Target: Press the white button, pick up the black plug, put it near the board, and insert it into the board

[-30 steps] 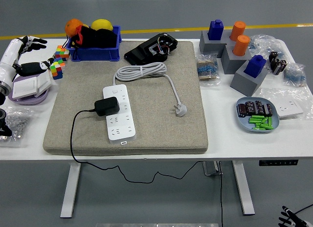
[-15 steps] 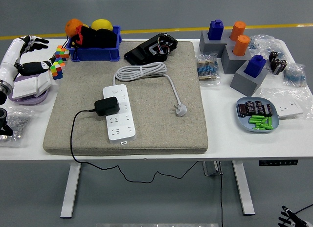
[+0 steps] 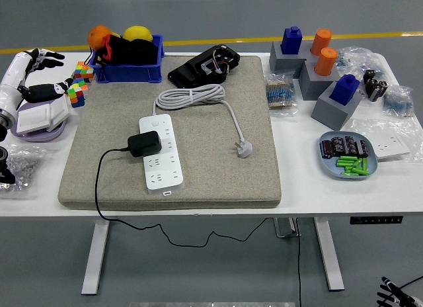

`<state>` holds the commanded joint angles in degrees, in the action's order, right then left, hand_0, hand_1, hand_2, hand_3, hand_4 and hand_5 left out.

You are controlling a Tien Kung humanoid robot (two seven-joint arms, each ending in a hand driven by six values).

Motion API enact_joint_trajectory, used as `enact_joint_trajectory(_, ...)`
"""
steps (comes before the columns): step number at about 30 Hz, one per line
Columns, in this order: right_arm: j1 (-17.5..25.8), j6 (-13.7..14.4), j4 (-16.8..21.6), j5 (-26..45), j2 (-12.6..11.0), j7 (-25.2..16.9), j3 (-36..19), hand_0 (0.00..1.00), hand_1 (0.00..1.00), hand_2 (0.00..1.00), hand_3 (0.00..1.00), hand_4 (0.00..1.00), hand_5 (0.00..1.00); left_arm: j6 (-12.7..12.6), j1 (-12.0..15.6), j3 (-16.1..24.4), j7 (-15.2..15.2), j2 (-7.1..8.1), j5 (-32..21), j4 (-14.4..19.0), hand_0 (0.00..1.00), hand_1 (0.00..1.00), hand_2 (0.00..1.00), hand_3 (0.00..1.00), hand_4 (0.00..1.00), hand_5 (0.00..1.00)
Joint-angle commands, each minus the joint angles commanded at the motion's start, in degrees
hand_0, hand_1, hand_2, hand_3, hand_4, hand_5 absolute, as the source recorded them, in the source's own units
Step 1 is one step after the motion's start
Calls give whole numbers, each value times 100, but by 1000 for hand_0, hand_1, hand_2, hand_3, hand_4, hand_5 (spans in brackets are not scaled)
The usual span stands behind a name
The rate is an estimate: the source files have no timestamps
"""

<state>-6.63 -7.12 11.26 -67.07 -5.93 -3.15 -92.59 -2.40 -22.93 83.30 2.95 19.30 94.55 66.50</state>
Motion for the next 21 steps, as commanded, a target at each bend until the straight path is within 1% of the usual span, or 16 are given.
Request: enact_joint_trajectory(21,-56,33,-25,-24,-58,50,95,791,681,673,643,738,544,12,-45,-237,19,16,-28,-39,805,744,657,650,754,2)
